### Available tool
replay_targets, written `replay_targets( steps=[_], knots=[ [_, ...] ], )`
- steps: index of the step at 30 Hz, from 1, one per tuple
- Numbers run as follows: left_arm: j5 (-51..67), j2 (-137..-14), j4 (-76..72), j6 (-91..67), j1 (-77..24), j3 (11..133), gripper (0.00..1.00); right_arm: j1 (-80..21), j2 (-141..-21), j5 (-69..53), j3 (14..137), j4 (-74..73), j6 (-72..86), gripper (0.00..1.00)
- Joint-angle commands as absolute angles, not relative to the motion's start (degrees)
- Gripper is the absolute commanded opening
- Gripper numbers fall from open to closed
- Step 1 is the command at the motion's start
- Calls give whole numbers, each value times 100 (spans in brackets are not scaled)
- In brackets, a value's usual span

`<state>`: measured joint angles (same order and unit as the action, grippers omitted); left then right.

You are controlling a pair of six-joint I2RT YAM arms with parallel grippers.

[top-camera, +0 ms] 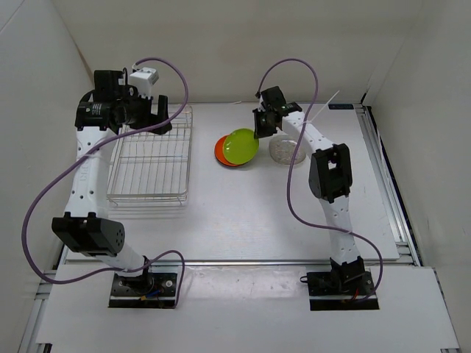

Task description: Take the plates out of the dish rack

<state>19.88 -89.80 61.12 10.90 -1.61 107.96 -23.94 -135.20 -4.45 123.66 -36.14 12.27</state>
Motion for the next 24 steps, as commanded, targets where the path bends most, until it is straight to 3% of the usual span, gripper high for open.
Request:
replay_targets(
  steps=[1, 7, 11, 12, 14, 15, 16, 24],
  knots=[
    [1995, -8657, 6029, 1046, -167, 10723, 100, -2382, -13597, -369, 12524, -3480, 1143, 18],
    [2057, -8657, 6029, 1046, -167, 10617, 100, -2382, -13597, -422, 12524, -3480, 1143, 30],
    [1732, -8596, 5828, 915, -167, 10416, 100, -2382, -13448, -554, 12577, -3665, 1073, 46],
    [1497, -8596, 5775, 914, -167, 10415, 100, -2382, -13369, -554, 12577, -3665, 1072, 60],
    [1275, -8596, 5714, 739, -167, 10327, 100, -2382, -13010, -467, 12429, -3735, 941, 78],
    [1127, -8596, 5713, 669, -167, 10249, 100, -2382, -12860, -335, 12341, -3788, 836, 94],
    [1055, -8543, 5626, 616, -115, 10248, 100, -2382, -12693, -203, 12270, -3788, 757, 100],
    [510, -8499, 5388, 404, -62, 9905, 100, -1733, -11005, 693, 11428, -4218, 246, 100]
  ],
)
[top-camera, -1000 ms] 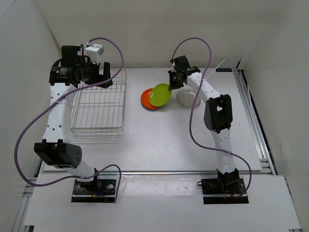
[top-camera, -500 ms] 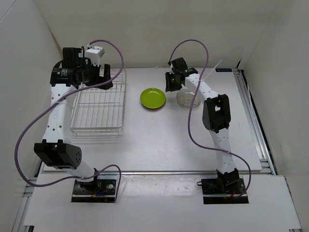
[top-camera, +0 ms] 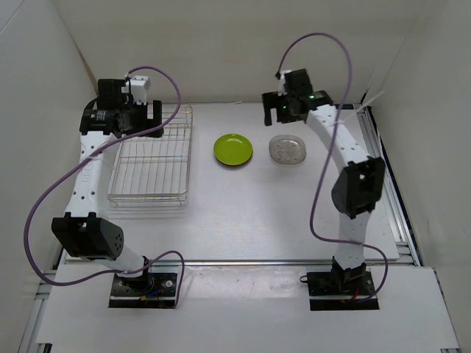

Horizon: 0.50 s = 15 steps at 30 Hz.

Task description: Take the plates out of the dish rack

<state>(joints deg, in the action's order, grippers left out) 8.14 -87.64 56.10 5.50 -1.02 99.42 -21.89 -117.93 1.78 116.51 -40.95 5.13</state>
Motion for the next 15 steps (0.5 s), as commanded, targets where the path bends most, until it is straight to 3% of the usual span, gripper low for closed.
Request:
replay_targets(
  steps=[1, 15],
  knots=[
    [440, -8560, 5388, 404, -62, 9905, 100, -1644, -10760, 755, 11339, -4271, 194, 100],
    [396, -9105, 5379, 404, 378, 10186, 100, 509, -8949, 958, 9977, -4720, -281, 100]
  ],
)
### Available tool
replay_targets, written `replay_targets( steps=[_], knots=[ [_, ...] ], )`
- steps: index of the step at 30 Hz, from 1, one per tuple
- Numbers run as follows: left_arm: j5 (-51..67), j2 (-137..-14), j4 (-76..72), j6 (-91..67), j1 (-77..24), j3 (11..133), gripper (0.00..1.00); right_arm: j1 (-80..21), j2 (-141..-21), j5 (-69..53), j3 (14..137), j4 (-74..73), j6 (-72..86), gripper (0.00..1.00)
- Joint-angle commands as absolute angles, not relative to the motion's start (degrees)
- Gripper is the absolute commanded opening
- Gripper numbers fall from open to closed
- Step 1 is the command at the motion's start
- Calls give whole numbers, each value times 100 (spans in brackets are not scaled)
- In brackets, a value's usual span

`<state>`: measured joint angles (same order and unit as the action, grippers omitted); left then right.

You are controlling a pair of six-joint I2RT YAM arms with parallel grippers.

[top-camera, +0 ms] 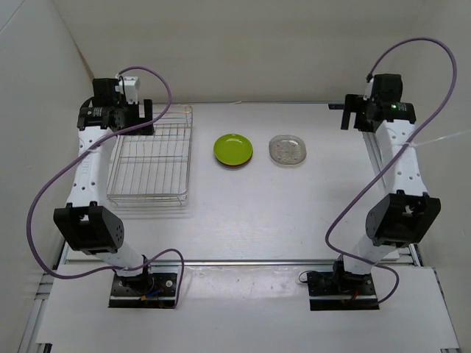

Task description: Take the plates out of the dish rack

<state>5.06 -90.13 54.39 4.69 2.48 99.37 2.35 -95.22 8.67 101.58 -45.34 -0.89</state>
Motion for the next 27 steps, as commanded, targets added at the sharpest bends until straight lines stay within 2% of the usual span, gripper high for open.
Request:
replay_targets(
  steps=[1, 5, 12, 17, 27],
  knots=[
    [343, -9105, 5379, 404, 456, 10247, 100, 605, -8843, 897, 9871, -4668, -281, 100],
    [343, -9105, 5440, 404, 615, 10318, 100, 1089, -8263, 844, 9212, -4535, -421, 100],
    [229, -8754, 5309, 404, 668, 9765, 100, 1652, -7410, 1213, 8131, -3894, -843, 100],
    [176, -8561, 5142, 404, 782, 9502, 100, 2205, -7286, 1055, 8130, -3894, -651, 100],
    [123, -8165, 5010, 352, 782, 9158, 100, 2338, -7286, 668, 8253, -4131, -536, 100]
  ],
)
